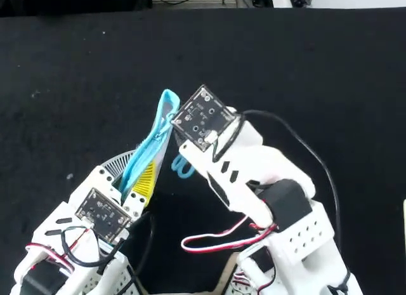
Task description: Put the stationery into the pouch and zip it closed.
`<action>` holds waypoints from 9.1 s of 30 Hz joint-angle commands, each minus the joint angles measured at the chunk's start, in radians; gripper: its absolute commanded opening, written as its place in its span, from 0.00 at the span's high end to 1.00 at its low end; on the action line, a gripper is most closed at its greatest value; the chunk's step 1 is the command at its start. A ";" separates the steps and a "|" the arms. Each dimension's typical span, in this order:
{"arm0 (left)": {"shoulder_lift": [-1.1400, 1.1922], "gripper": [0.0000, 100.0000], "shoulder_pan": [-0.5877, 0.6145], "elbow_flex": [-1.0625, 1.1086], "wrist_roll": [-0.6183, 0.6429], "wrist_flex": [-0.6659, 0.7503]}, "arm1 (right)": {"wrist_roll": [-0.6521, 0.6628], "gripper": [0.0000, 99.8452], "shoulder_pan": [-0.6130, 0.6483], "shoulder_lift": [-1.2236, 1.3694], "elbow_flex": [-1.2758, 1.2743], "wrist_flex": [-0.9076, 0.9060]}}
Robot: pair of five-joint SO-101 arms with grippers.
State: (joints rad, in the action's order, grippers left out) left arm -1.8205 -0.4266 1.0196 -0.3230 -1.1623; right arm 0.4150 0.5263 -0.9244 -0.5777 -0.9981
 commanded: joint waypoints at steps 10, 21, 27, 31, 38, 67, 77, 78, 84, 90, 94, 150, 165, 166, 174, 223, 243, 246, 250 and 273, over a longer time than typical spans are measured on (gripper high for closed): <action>0.003 0.97 -0.001 0.084 -0.015 0.025 | 0.006 0.86 0.087 -0.019 0.002 -0.101; 0.008 0.97 -0.001 0.094 -0.015 0.031 | -0.002 0.86 0.087 -0.179 -0.002 -0.100; 0.003 0.97 -0.004 0.099 -0.015 0.031 | -0.002 0.86 0.087 -0.186 -0.079 -0.023; 0.003 0.97 -0.001 0.099 -0.015 0.029 | -0.002 0.86 0.087 -0.188 -0.142 0.074; 0.003 0.97 -0.001 0.099 -0.015 0.029 | -0.003 0.86 0.089 -0.191 -0.157 0.140; 0.002 0.97 -0.001 0.099 -0.015 0.029 | -0.003 0.99 -0.029 -0.338 -0.315 0.262; 0.002 0.97 -0.001 0.099 -0.015 0.021 | -0.239 0.99 -0.130 -0.338 -0.483 0.517; 0.002 0.97 -0.001 0.099 -0.014 0.021 | -0.241 0.99 -0.146 -0.338 -0.501 0.537; 0.002 0.97 -0.001 0.099 -0.014 0.023 | -0.250 0.99 -0.209 -0.338 -0.570 0.609; 0.002 0.97 -0.001 0.099 -0.014 0.023 | -0.247 0.99 -0.212 -0.338 -0.616 0.654; 0.002 0.97 -0.001 0.099 -0.014 0.023 | -0.242 0.99 -0.212 -0.337 -0.636 0.649; 0.000 0.85 0.012 0.091 -0.015 0.037 | -0.072 0.99 0.011 -0.501 -0.401 0.147; 0.000 0.92 0.050 -0.002 -0.014 0.035 | -0.072 0.99 0.006 -0.501 -0.403 0.146; 0.000 0.92 0.058 0.002 -0.014 0.034 | -0.072 0.99 0.006 -0.501 -0.403 0.146; 0.000 0.92 0.054 -0.053 -0.015 -0.066 | -0.072 0.99 0.006 -0.499 -0.404 0.146; 0.002 0.97 0.054 0.127 -0.018 0.049 | -0.103 0.90 0.023 -0.504 -0.579 0.443; 0.002 0.97 0.054 0.128 -0.020 0.051 | -0.147 0.90 0.021 -0.595 -0.578 0.422; 0.002 0.97 0.054 0.128 -0.020 0.051 | -0.087 0.90 0.023 -0.602 -0.567 0.416; 0.002 0.97 0.054 0.128 -0.020 0.051 | 0.002 0.90 0.023 -0.596 -0.553 0.413; 0.002 0.97 0.054 0.128 -0.020 0.046 | 0.066 0.90 0.094 -0.575 -0.506 0.381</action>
State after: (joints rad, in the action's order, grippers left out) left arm -1.8236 -0.3836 1.1393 -0.3368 -1.1178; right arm 0.5010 0.6076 -1.5029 -1.1500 -0.6498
